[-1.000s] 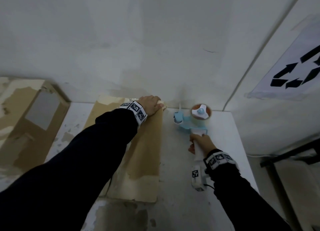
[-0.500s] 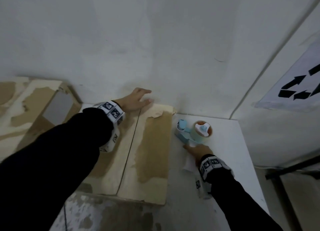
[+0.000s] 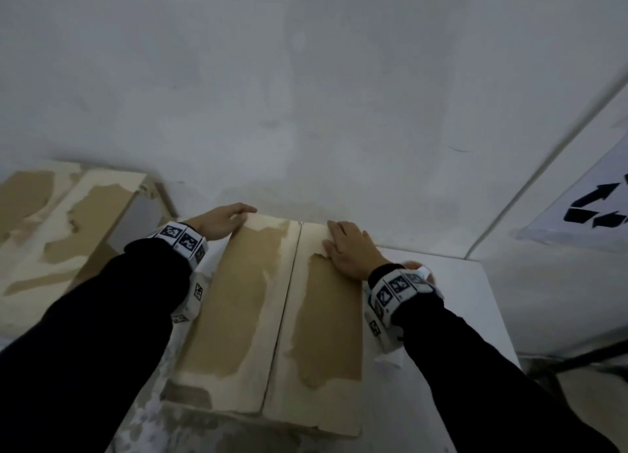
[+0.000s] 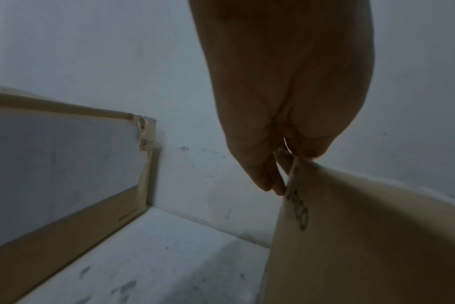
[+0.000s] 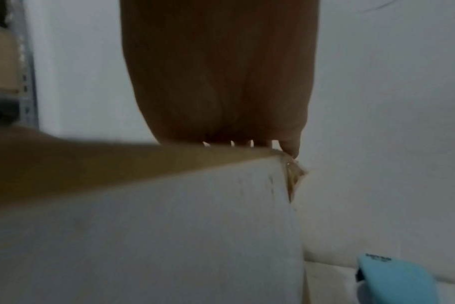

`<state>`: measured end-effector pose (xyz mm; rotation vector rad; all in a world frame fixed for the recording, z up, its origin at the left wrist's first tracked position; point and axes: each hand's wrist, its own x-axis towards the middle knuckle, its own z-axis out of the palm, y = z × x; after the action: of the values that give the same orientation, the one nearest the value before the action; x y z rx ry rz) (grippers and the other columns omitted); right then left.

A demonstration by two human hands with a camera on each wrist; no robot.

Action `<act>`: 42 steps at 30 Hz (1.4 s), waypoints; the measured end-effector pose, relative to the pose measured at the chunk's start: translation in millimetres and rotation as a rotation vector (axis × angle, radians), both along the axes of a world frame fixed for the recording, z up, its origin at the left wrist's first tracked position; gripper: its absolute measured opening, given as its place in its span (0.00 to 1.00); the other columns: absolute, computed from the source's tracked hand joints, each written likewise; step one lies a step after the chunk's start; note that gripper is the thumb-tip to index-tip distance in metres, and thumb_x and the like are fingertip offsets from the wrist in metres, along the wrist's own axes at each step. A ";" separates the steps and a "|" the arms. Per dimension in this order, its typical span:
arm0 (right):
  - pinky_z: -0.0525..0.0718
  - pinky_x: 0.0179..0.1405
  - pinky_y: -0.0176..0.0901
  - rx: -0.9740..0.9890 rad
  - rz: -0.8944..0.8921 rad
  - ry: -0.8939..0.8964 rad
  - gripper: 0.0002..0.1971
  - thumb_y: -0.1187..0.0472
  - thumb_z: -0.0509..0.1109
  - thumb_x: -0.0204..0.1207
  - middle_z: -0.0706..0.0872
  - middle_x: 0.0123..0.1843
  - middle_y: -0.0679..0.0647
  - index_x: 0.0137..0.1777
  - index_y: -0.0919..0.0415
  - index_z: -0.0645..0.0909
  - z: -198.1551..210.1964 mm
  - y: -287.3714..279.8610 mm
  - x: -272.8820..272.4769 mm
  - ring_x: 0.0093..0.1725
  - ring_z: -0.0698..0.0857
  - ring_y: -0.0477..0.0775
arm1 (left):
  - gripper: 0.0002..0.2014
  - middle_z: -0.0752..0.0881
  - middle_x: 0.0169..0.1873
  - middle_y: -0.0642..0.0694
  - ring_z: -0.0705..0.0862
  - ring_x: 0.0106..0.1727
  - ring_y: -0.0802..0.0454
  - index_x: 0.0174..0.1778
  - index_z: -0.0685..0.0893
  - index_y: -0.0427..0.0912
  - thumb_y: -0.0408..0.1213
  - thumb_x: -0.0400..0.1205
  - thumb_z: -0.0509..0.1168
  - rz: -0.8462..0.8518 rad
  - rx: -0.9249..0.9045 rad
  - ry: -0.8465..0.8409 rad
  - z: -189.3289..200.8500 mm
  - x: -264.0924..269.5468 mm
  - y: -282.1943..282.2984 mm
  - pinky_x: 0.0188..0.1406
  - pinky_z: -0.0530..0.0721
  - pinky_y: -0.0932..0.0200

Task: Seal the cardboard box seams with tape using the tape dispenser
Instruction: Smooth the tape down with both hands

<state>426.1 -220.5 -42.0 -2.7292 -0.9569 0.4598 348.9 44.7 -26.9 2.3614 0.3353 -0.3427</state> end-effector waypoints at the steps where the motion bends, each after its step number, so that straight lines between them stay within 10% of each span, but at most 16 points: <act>1: 0.56 0.80 0.59 -0.039 0.010 -0.047 0.27 0.51 0.49 0.87 0.63 0.81 0.60 0.83 0.61 0.55 -2.8 1.0 0.7 0.80 0.62 0.60 | 0.20 0.68 0.77 0.41 0.67 0.77 0.45 0.77 0.66 0.41 0.40 0.88 0.48 -0.007 -0.021 -0.006 -1.4 0.0 4.1 0.72 0.65 0.54; 14: 0.63 0.76 0.55 -0.169 -0.026 -0.104 0.29 0.43 0.46 0.86 0.69 0.76 0.60 0.82 0.57 0.58 -9.6 13.4 11.2 0.74 0.68 0.62 | 0.19 0.76 0.63 0.47 0.78 0.61 0.55 0.71 0.66 0.48 0.49 0.87 0.44 0.109 -0.656 0.041 -22.0 -8.6 13.2 0.55 0.77 0.65; 22: 0.38 0.80 0.65 -0.341 -0.031 -0.147 0.41 0.34 0.23 0.72 0.37 0.87 0.49 0.85 0.51 0.36 -5.8 19.2 -1.3 0.86 0.38 0.54 | 0.21 0.72 0.67 0.48 0.71 0.71 0.51 0.73 0.64 0.50 0.52 0.87 0.42 0.127 -0.728 0.056 -24.0 -9.2 15.6 0.64 0.70 0.57; 26: 0.36 0.80 0.64 -0.357 -0.078 -0.109 0.33 0.41 0.37 0.85 0.34 0.86 0.53 0.85 0.57 0.34 -1.9 31.2 -6.9 0.85 0.37 0.52 | 0.19 0.70 0.68 0.47 0.70 0.71 0.51 0.70 0.64 0.51 0.52 0.87 0.42 0.113 -0.719 0.042 -24.9 -8.8 16.9 0.64 0.72 0.56; 33: 0.35 0.80 0.64 -0.491 0.058 -0.047 0.46 0.30 0.25 0.71 0.32 0.86 0.55 0.84 0.60 0.32 17.4 57.5 -22.0 0.86 0.39 0.53 | 0.20 0.69 0.71 0.46 0.68 0.74 0.48 0.71 0.64 0.51 0.54 0.86 0.42 0.083 -0.703 0.035 -33.2 -5.3 22.9 0.74 0.70 0.47; 42: 0.39 0.81 0.65 -0.322 0.010 0.126 0.34 0.39 0.40 0.85 0.39 0.87 0.52 0.85 0.53 0.37 17.0 154.9 -40.8 0.86 0.40 0.56 | 0.17 0.76 0.64 0.54 0.73 0.67 0.55 0.62 0.75 0.53 0.51 0.87 0.45 0.238 -0.835 0.060 -33.8 0.8 25.8 0.73 0.67 0.50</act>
<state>385.4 -65.6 -25.0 -2.9308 -0.9342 0.8441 349.7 70.5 -60.7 1.4810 0.3998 -0.3518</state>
